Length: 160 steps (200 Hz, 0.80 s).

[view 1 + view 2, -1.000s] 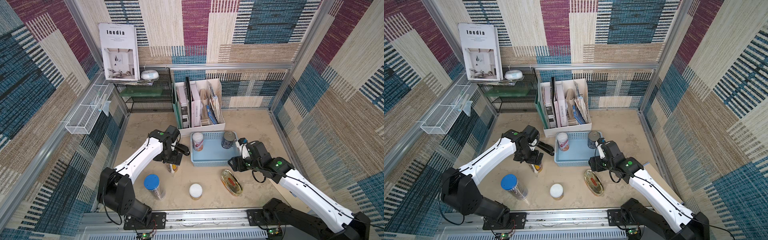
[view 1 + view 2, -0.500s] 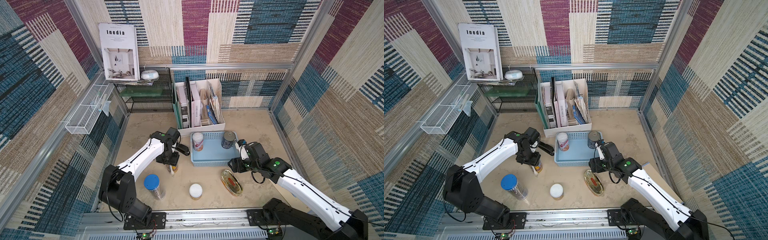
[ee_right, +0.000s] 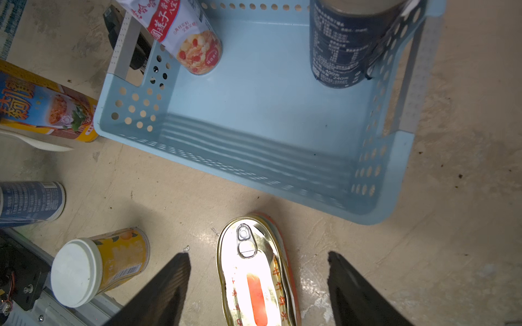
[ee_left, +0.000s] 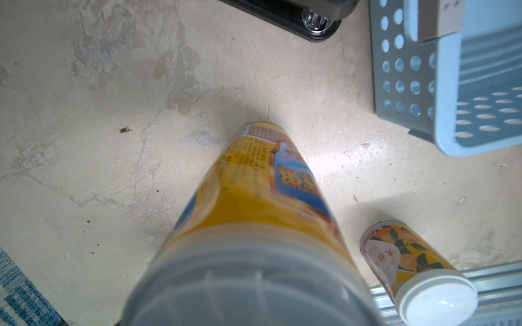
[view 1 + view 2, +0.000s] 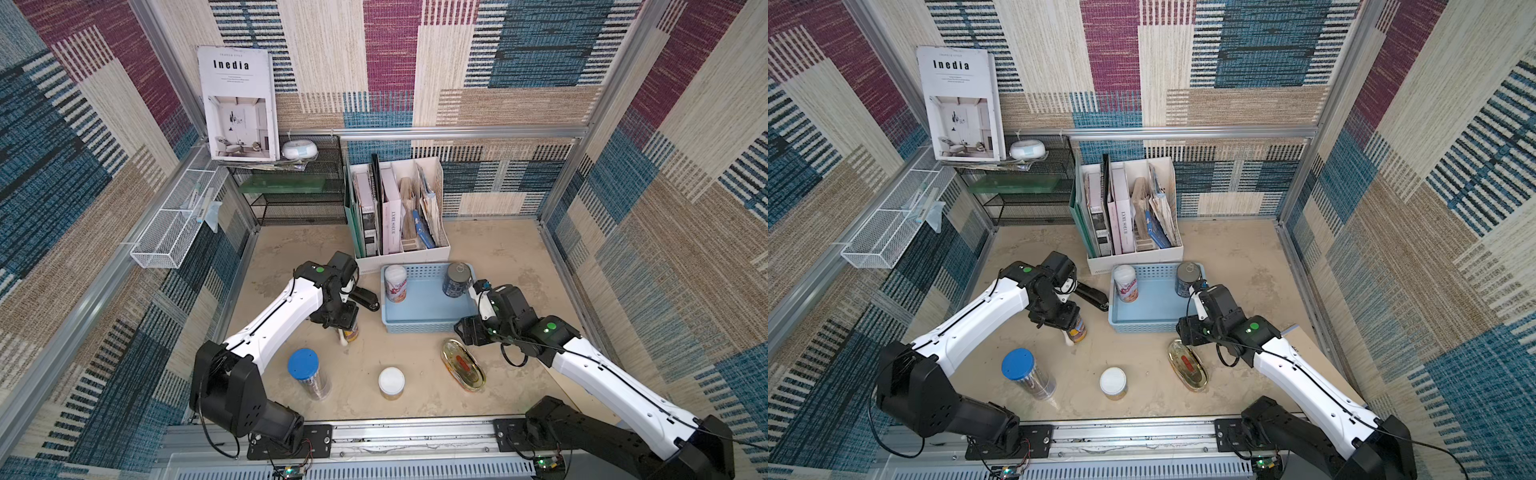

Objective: Put the canned food in the basket
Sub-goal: Pick up the canned food from the center of the board.

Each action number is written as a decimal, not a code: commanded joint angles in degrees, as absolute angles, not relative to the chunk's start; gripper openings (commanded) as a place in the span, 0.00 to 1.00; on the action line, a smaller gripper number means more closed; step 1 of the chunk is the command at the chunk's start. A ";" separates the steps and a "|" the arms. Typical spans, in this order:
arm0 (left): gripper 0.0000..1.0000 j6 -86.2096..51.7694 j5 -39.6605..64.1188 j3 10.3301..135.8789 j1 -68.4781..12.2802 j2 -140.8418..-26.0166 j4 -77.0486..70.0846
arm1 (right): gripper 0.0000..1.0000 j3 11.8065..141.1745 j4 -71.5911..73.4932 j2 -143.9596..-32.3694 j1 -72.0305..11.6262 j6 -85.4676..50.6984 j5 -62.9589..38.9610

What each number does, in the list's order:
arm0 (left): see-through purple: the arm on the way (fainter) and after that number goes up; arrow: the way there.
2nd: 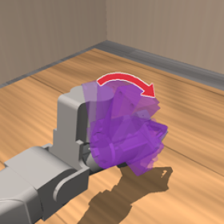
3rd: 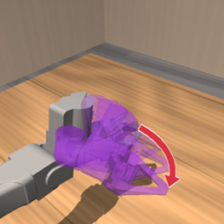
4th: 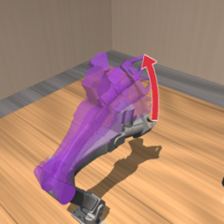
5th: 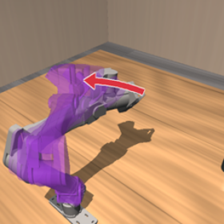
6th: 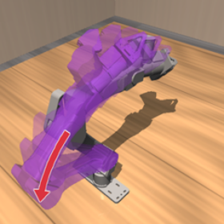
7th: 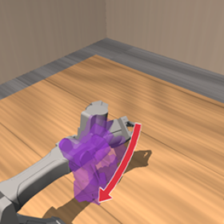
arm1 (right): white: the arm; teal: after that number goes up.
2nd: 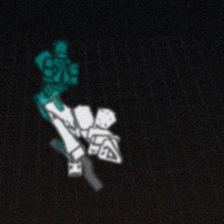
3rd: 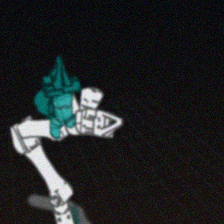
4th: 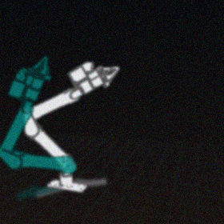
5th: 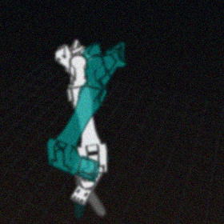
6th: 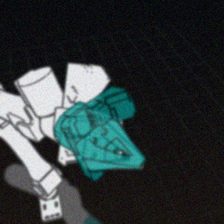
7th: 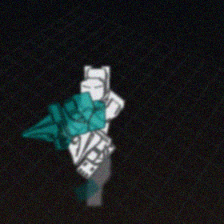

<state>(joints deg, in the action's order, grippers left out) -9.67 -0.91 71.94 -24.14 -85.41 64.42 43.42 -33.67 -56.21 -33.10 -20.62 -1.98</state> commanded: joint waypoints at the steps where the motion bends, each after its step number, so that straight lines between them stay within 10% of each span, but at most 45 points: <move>1: 0.42 -9.05 1.07 72.58 -24.24 -84.74 64.54 | 0.81 43.03 -32.40 -56.18 -33.18 -20.78 -2.44; 160: 0.38 -9.79 0.09 73.72 -27.68 -84.04 66.24 | 0.80 42.47 -30.76 -57.64 -33.23 -20.86 -3.87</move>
<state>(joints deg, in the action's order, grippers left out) -9.47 0.75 72.18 -26.87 -85.49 66.46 42.52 -31.68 -57.39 -33.15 -20.62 -3.51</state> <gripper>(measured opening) 0.672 0.801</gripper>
